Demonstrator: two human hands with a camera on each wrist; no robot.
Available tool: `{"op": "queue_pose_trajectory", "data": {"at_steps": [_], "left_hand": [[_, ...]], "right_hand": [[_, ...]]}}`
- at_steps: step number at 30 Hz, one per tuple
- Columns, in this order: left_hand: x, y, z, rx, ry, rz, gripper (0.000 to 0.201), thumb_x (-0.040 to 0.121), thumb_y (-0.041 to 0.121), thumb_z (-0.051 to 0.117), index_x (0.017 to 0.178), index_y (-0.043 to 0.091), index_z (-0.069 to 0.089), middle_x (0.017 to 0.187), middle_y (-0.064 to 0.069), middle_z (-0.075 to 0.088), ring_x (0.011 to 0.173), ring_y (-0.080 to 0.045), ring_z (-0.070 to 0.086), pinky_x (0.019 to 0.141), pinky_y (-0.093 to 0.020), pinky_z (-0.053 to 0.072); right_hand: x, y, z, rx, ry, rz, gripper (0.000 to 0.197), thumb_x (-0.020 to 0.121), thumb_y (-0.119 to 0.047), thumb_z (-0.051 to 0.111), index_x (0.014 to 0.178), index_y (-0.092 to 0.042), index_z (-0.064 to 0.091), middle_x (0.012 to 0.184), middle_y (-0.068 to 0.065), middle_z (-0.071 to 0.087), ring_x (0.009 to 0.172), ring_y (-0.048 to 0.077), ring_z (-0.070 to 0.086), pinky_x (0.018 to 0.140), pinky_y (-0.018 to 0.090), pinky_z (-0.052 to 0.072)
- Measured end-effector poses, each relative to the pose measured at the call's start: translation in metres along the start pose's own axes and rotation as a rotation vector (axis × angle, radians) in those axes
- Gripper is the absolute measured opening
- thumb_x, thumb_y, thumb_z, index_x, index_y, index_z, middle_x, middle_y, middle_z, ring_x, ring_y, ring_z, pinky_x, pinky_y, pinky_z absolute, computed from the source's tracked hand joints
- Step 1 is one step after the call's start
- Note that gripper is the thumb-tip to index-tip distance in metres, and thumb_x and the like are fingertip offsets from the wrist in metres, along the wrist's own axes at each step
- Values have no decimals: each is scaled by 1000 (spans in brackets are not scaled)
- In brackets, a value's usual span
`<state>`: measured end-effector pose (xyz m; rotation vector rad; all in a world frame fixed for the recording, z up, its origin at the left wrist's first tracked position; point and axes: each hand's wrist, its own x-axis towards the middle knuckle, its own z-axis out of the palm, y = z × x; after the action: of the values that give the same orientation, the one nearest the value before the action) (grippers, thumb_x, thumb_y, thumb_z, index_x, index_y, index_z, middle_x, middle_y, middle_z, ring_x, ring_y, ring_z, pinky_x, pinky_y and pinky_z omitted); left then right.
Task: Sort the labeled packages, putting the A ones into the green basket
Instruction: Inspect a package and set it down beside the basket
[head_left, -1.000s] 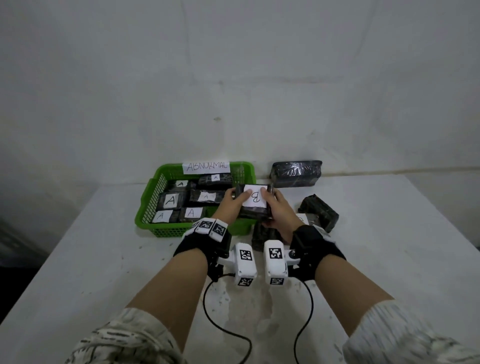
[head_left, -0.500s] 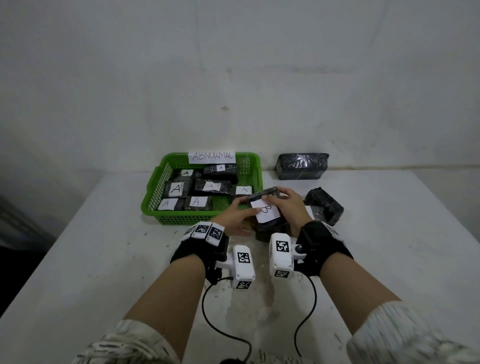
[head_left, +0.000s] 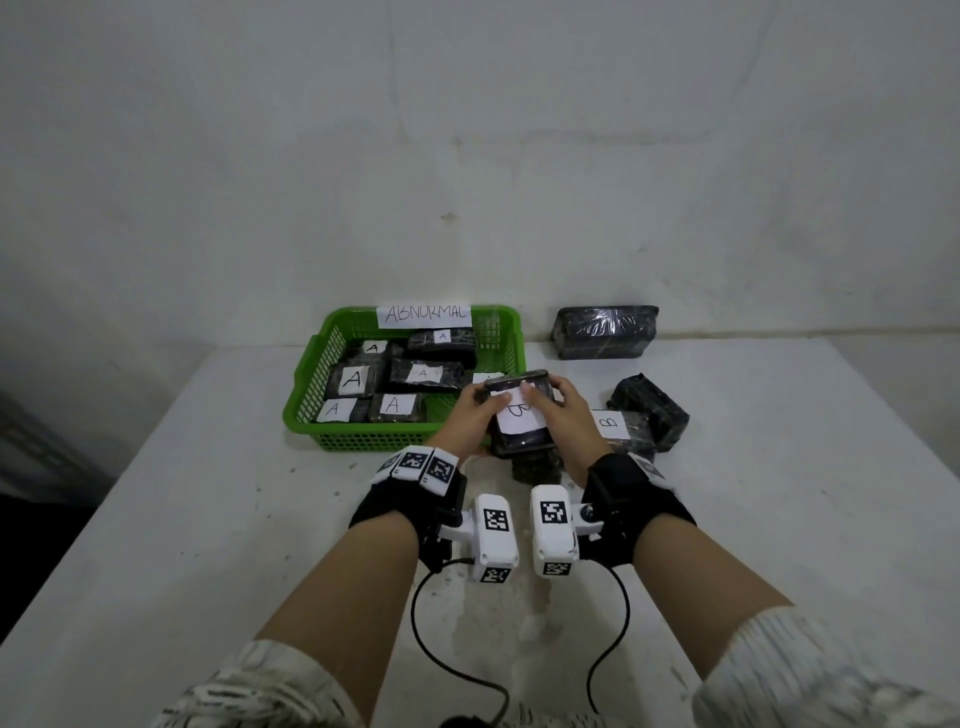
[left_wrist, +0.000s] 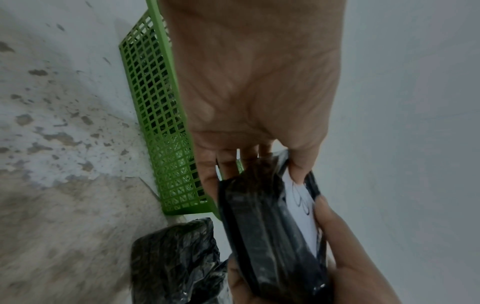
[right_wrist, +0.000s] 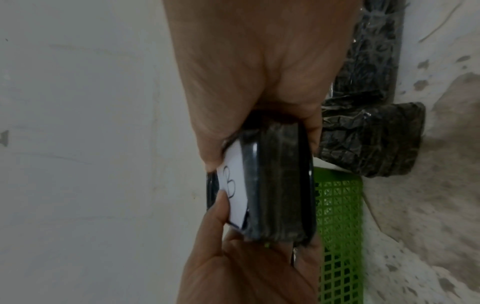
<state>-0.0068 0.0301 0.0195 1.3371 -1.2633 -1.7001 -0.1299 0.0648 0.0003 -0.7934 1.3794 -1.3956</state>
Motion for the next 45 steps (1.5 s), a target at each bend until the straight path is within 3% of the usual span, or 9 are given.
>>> {"op": "queue_pose_trajectory", "data": {"at_steps": [6, 13, 17, 20, 23, 30, 36, 41, 45], "left_hand": [[0, 2, -1, 63, -19, 11, 46, 91, 22, 59, 131, 7, 41, 117, -8, 55, 101, -21, 54, 73, -34, 51], [5, 2, -3, 32, 3, 63, 49, 88, 10, 62, 131, 0, 42, 131, -18, 54, 104, -22, 56, 90, -33, 46], [3, 4, -2, -39, -50, 61, 42, 90, 9, 58, 130, 2, 46, 128, -18, 56, 100, -23, 58, 85, -34, 50], [0, 1, -1, -82, -121, 38, 43, 92, 5, 55, 133, 4, 44, 126, -18, 56, 99, -24, 61, 85, -31, 51], [0, -4, -2, -79, -117, 30, 54, 89, -2, 54, 139, 7, 37, 133, -19, 52, 117, -31, 54, 96, -40, 47], [4, -10, -4, -138, -75, 49, 53, 90, -2, 53, 140, 9, 37, 131, -17, 53, 109, -24, 53, 86, -32, 49], [7, -18, -5, -52, -70, 50, 62, 87, -1, 59, 141, 11, 32, 134, -21, 51, 120, -33, 52, 99, -48, 45], [6, -20, -10, 87, -110, 88, 68, 86, 3, 62, 143, 19, 28, 129, -7, 47, 116, -24, 49, 74, -27, 52], [10, -26, -12, 338, 72, 306, 60, 77, 4, 71, 126, 20, 38, 116, -9, 33, 107, -17, 40, 87, -27, 44]], "right_hand": [[0, 3, -4, 29, 46, 21, 26, 98, -21, 51, 120, -8, 56, 106, 13, 66, 84, 21, 64, 73, 33, 54], [-4, 1, -7, 100, -157, 99, 38, 94, -20, 58, 131, -19, 53, 120, 7, 67, 105, 23, 66, 90, 41, 54], [-5, 14, -8, 70, -115, 37, 69, 79, -4, 72, 140, -19, 44, 121, 9, 66, 110, 27, 64, 97, 45, 50], [-7, 15, -8, 101, -55, 18, 64, 80, 1, 70, 138, -15, 47, 117, 10, 68, 110, 28, 64, 97, 43, 51], [-8, 14, -10, 141, -68, 33, 59, 83, 1, 66, 137, -14, 47, 118, 11, 68, 110, 28, 64, 96, 42, 51], [-8, 13, -13, 224, -54, 94, 58, 89, 3, 56, 143, -11, 41, 120, 17, 66, 105, 29, 65, 98, 46, 50], [-14, 7, -12, 227, -63, 102, 39, 93, -7, 55, 129, -21, 50, 106, 10, 69, 90, 23, 66, 87, 47, 53], [-12, 5, -15, 176, -32, 117, 33, 90, -18, 63, 119, -23, 47, 107, 12, 69, 89, 24, 67, 80, 45, 56], [-11, 10, -12, 115, 30, 72, 51, 82, -20, 73, 124, -24, 46, 113, 14, 63, 94, 25, 66, 83, 45, 55]]}}
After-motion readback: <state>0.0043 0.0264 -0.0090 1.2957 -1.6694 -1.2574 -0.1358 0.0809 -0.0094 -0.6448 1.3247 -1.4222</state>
